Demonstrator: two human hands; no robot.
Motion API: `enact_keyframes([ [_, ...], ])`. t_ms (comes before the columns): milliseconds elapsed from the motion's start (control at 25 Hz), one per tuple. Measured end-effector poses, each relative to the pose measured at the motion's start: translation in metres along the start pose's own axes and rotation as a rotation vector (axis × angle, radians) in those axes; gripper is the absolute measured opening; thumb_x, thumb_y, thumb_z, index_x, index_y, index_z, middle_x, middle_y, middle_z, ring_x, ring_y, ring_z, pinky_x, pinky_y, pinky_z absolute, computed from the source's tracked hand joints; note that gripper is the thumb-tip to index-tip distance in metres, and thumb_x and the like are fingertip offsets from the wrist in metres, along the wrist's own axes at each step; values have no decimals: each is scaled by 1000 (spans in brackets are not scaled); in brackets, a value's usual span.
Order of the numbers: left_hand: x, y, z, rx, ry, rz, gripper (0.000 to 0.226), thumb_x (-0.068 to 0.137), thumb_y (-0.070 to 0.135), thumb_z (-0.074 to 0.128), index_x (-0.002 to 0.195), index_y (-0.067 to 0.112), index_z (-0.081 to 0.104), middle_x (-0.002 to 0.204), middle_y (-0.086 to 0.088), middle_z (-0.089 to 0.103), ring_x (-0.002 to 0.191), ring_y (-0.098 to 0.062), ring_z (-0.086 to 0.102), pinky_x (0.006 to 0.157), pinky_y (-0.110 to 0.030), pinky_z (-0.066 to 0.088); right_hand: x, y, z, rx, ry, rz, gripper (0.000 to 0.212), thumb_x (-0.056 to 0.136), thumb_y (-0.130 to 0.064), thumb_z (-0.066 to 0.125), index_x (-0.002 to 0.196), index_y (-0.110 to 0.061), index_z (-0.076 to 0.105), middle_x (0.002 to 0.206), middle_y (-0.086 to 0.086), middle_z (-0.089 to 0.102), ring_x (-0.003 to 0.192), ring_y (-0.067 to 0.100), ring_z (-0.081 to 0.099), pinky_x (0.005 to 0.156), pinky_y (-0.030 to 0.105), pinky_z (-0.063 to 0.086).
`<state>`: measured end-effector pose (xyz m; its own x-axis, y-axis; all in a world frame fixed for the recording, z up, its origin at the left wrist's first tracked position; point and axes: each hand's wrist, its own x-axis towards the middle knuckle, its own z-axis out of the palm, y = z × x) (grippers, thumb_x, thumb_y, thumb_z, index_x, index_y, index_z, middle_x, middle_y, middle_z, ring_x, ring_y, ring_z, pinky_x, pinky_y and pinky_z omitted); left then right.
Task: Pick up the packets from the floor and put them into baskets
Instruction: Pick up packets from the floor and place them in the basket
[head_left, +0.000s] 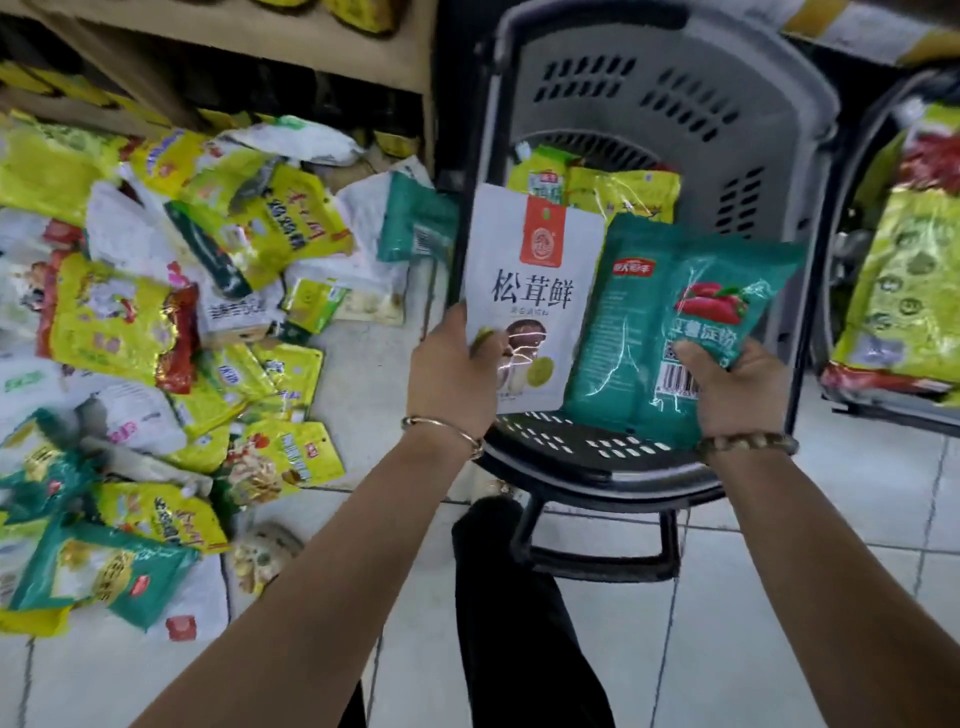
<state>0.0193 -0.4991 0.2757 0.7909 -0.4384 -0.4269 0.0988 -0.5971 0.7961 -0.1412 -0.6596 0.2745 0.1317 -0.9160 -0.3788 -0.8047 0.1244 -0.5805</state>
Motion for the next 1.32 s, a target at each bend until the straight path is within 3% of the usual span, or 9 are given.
enact_keyframes([
  [120, 11, -1, 39, 193, -82, -72, 29, 92, 15, 53, 120, 8, 56, 116, -12, 65, 103, -31, 59, 75, -23, 37, 26, 25, 7, -65, -9, 30, 40, 80, -28, 70, 85, 10, 58, 75, 28, 61, 62, 20, 46, 55, 38, 42],
  [320, 40, -24, 90, 353, -171, -252, 20, 92, 14, 49, 109, 6, 55, 111, -15, 64, 98, -32, 59, 71, -28, 40, 65, 63, 31, -179, -53, 110, 23, 81, -32, 69, 69, -18, 54, 64, -2, 56, 59, 16, 49, 54, 29, 43],
  [520, 70, -58, 130, 161, -197, -616, 24, 92, 13, 49, 115, 7, 57, 111, -12, 62, 83, -24, 53, 70, -29, 40, 88, 93, 57, -109, -121, 117, 14, 81, -25, 69, 72, -25, 59, 66, -14, 56, 58, -1, 51, 49, 19, 39],
  [720, 85, -88, 158, -61, -91, -829, 20, 88, 9, 59, 107, 9, 65, 111, -12, 65, 101, -32, 60, 87, -44, 52, 101, 119, 82, -49, -249, 163, 11, 81, -24, 69, 87, -15, 65, 80, -4, 64, 74, 13, 61, 66, 29, 50],
  [880, 90, -103, 165, -84, -106, -867, 24, 93, 2, 51, 114, 1, 61, 118, -20, 60, 93, -35, 60, 73, -36, 53, 106, 132, 97, -84, -298, 192, 18, 84, -29, 67, 93, -13, 67, 87, 4, 68, 87, 24, 65, 74, 34, 53],
  [1040, 99, -100, 167, 234, -282, -821, 46, 90, 5, 57, 133, -4, 44, 139, -18, 46, 126, -31, 46, 97, -32, 39, 113, 134, 107, -383, -337, 231, 38, 90, -35, 58, 115, -6, 62, 113, 15, 65, 102, 28, 62, 77, 29, 45],
  [1120, 102, -99, 165, 329, -317, -817, 48, 90, 8, 58, 134, -2, 42, 140, -16, 45, 129, -31, 42, 100, -33, 37, 117, 128, 110, -434, -368, 290, 42, 90, -36, 58, 120, -7, 57, 119, 14, 62, 108, 29, 58, 81, 31, 45],
  [1240, 95, -92, 158, 365, -235, -762, 48, 88, 15, 60, 132, 4, 43, 136, -15, 47, 124, -32, 45, 93, -37, 41, 108, 116, 101, -303, -193, 354, 47, 85, -28, 65, 125, -13, 47, 121, 11, 58, 110, 31, 57, 84, 36, 47],
  [1320, 84, -83, 157, 499, -143, -546, 64, 83, 18, 65, 137, 8, 33, 141, -15, 38, 129, -33, 37, 99, -41, 36, 91, 107, 93, -275, 13, 75, 50, 79, -17, 70, 122, -13, 46, 121, 11, 55, 109, 29, 56, 82, 36, 49],
])
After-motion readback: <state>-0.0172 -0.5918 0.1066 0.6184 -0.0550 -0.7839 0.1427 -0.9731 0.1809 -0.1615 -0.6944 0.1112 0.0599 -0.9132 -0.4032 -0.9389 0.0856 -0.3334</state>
